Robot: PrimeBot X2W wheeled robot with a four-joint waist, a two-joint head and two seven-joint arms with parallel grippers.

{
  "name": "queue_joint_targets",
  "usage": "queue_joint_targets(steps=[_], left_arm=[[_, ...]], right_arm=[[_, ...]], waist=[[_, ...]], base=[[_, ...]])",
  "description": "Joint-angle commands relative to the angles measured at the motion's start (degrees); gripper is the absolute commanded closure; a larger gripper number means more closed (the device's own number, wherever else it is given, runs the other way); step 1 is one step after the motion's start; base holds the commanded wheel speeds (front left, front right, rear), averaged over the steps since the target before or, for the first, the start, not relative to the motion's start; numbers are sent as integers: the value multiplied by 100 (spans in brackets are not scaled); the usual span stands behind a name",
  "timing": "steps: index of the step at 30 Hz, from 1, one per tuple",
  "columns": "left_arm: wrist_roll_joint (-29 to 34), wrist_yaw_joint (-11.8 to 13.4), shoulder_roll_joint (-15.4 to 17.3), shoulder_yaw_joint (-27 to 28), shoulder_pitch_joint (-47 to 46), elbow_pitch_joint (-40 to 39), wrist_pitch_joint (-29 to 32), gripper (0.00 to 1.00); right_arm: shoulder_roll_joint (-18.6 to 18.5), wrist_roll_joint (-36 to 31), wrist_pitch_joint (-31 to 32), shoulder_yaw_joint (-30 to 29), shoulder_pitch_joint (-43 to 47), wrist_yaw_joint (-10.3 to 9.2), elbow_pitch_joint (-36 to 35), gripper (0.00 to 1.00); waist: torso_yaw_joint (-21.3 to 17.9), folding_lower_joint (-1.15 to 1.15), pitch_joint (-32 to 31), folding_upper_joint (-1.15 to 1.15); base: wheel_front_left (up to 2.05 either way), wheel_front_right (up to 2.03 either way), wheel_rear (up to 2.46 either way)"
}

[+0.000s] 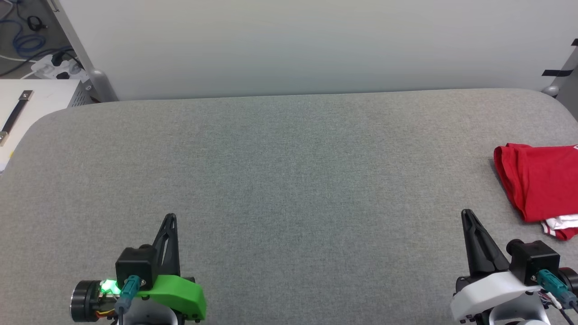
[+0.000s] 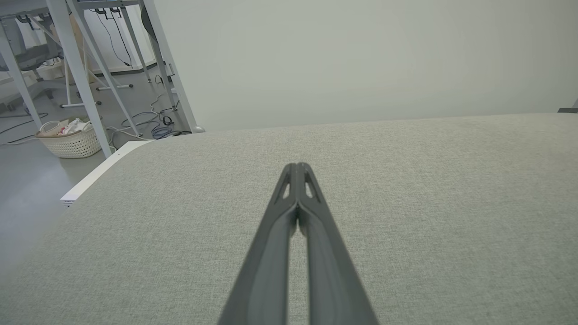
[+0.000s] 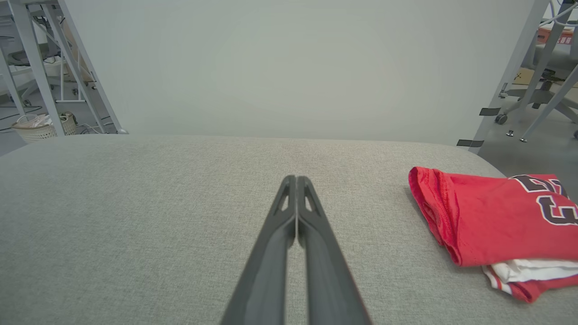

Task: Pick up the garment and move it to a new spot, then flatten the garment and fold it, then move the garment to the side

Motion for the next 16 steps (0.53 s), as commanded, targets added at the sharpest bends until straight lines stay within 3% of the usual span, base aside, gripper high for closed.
queue_joint_targets(steps=[1, 16], left_arm=[[55, -34, -46, 27, -119, -29, 34, 100], [115, -75, -99, 91, -180, -40, 207, 100]], right_arm=[[29, -79, 29, 18, -118, -3, 33, 100], [39, -184, 173, 41, -218, -3, 129, 100]], waist=[[-3, 0, -3, 0], [-35, 0, -31, 0]], base=[[0, 0, 0], [0, 0, 0]])
